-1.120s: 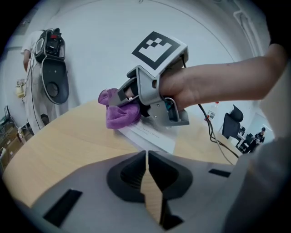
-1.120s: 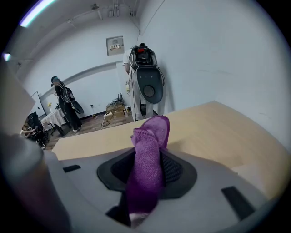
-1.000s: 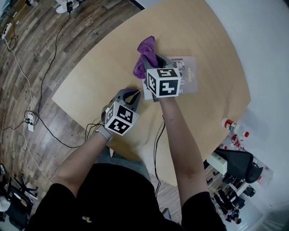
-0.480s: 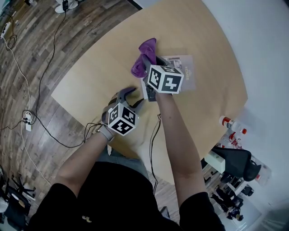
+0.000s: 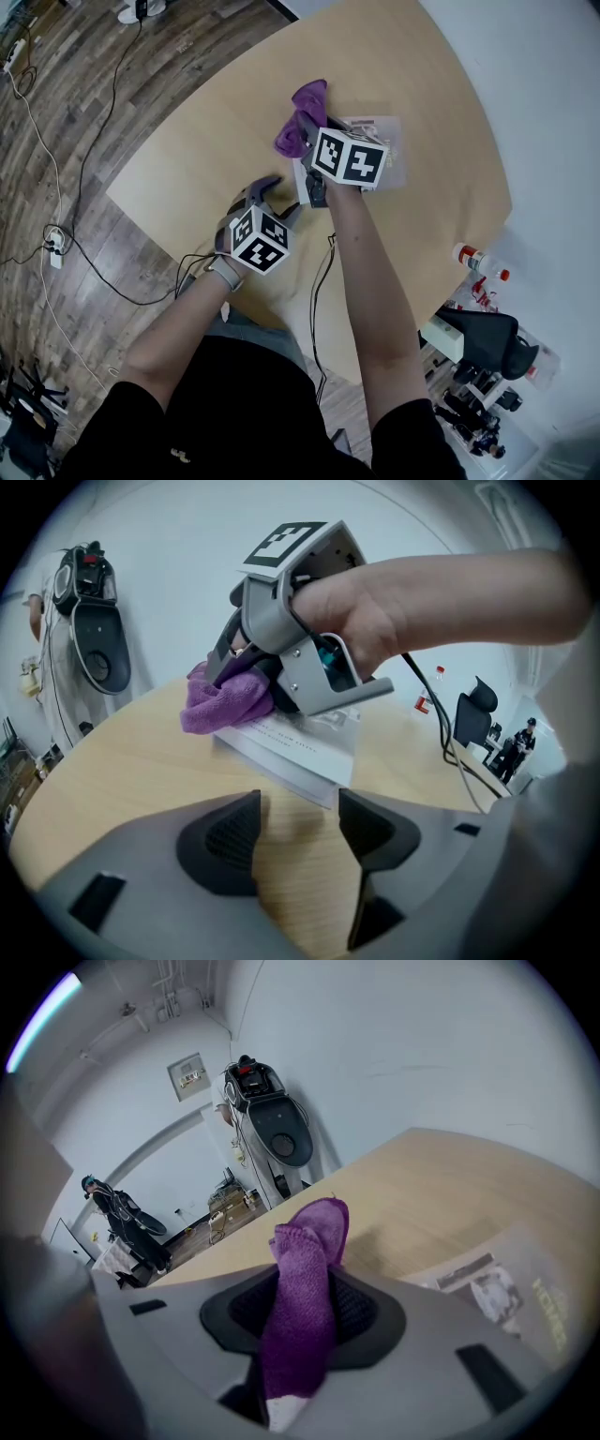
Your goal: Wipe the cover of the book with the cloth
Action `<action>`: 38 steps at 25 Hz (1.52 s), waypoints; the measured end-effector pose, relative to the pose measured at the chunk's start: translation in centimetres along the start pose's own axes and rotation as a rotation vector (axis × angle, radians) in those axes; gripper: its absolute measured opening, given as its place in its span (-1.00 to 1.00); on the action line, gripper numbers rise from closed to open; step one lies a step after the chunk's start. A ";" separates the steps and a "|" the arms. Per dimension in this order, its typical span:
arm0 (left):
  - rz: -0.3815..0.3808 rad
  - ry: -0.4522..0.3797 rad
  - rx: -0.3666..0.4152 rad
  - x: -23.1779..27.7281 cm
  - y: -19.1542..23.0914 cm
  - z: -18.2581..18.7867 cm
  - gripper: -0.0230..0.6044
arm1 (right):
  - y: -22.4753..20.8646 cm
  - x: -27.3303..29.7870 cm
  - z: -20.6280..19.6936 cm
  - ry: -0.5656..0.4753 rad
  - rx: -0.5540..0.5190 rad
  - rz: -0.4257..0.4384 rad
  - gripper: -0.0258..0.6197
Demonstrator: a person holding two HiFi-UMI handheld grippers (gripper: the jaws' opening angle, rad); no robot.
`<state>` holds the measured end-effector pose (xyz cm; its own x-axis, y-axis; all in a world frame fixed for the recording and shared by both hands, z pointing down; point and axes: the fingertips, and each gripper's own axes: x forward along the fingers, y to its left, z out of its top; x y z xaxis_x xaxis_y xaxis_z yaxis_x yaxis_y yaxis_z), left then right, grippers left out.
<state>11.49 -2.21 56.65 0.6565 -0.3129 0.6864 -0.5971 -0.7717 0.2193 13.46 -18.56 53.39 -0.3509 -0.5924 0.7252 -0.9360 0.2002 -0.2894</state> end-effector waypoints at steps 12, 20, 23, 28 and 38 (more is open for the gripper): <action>0.119 -0.074 -0.140 -0.6 3.1 0.6 -0.29 | 0.6 0.1 -0.7 0.036 0.101 0.061 -0.53; -0.006 -0.054 -0.130 -1.7 1.5 -0.4 -0.29 | 0.9 -1.2 -0.6 -0.035 0.045 0.046 -0.52; -0.038 -0.081 -0.167 -2.4 0.3 -0.5 -0.29 | -0.3 -2.8 1.1 -0.115 0.075 0.028 -0.52; -0.046 -0.109 -0.182 -1.9 -0.9 1.3 -0.29 | -5.8 -6.1 2.5 -0.094 0.001 -0.098 -0.52; -0.035 -0.077 -0.192 -1.0 -0.2 2.0 -0.29 | -16.9 -9.9 -1.4 -0.069 -0.005 -0.286 -0.51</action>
<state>11.93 -2.88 54.54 0.7075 -0.3348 0.6224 -0.6452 -0.6654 0.3755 32.67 -15.01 51.98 -0.0702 -0.6768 0.7329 -0.9969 0.0210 -0.0760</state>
